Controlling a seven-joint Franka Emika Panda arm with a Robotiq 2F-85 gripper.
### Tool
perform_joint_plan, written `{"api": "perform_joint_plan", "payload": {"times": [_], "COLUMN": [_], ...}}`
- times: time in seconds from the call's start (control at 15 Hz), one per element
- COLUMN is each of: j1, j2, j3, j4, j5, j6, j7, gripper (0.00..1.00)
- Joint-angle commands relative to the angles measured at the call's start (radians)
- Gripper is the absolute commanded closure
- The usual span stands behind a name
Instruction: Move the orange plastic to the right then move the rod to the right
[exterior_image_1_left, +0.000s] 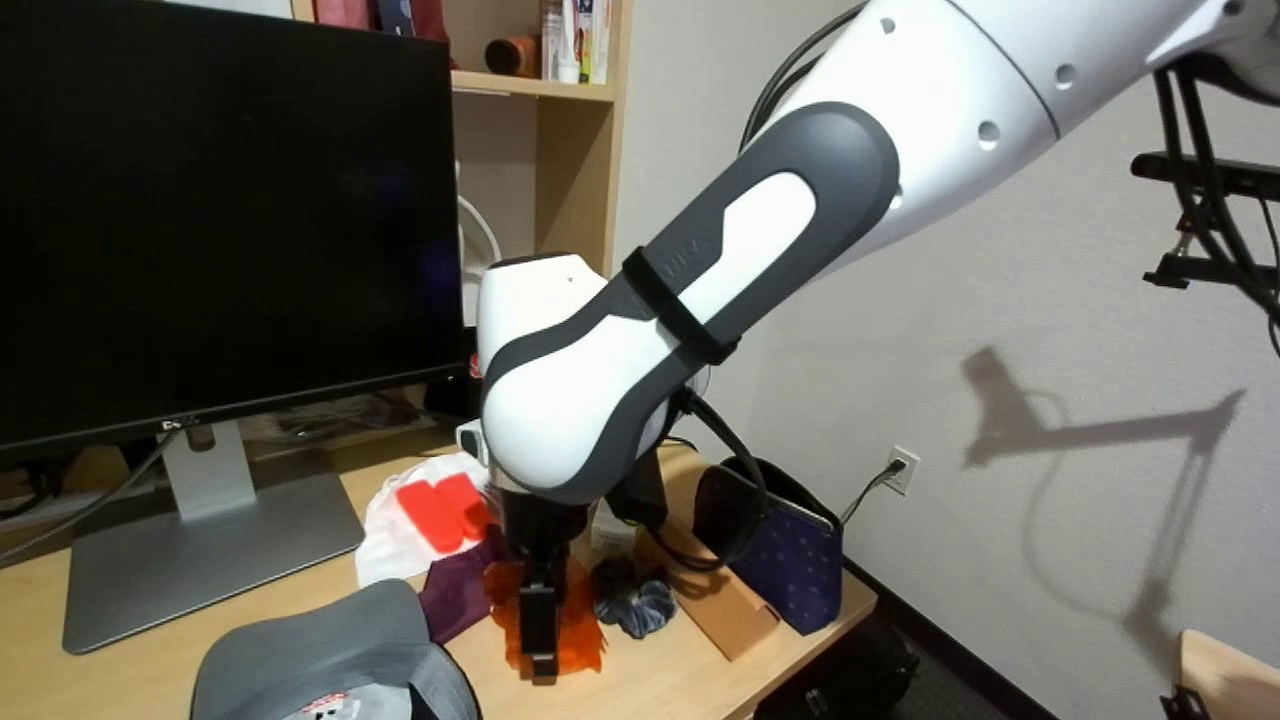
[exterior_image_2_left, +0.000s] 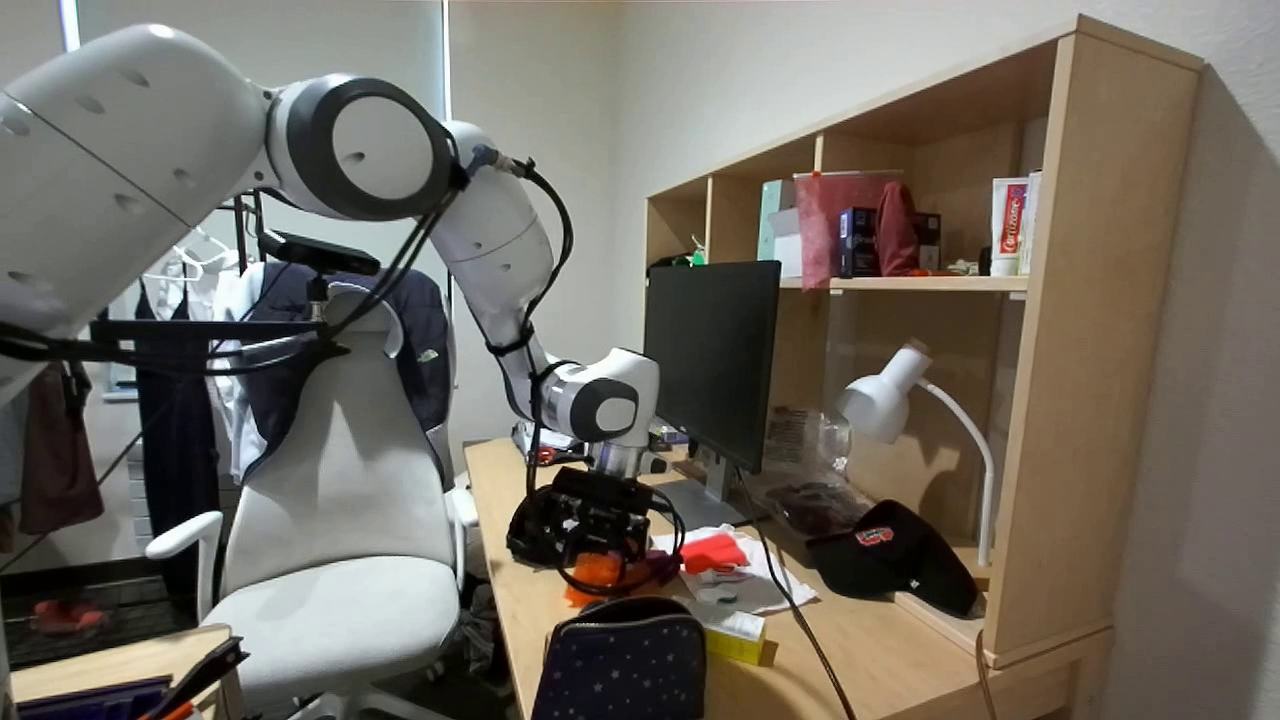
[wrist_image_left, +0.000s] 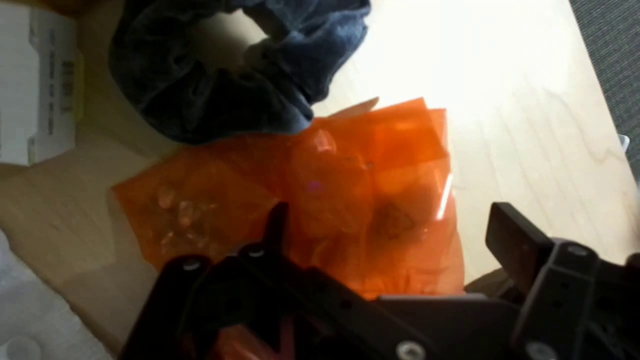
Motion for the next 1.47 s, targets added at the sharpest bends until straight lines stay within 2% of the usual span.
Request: {"api": "perform_joint_plan", "payload": {"times": [0.0, 0.07, 0.13, 0.27, 0.8, 0.87, 1.13, 1.4], "j1": [-0.020, -0.026, -0.031, -0.035, -0.060, -0.063, -0.081, -0.109], "j2": [0.040, 0.045, 0.051, 0.058, 0.016, 0.012, -0.063, -0.177], "j3": [0.005, 0.007, 0.010, 0.012, 0.040, 0.043, 0.054, 0.050], "j4": [0.038, 0.040, 0.045, 0.052, 0.035, 0.031, -0.032, -0.092], "j5": [-0.009, -0.006, -0.003, -0.004, 0.034, 0.036, 0.052, 0.115], "j6": [-0.009, -0.006, -0.008, -0.017, -0.065, -0.064, 0.007, 0.055], "j7": [-0.008, -0.011, -0.017, -0.021, -0.027, -0.027, -0.013, 0.012], "gripper": [0.00, 0.05, 0.27, 0.32, 0.85, 0.90, 0.96, 0.91]}}
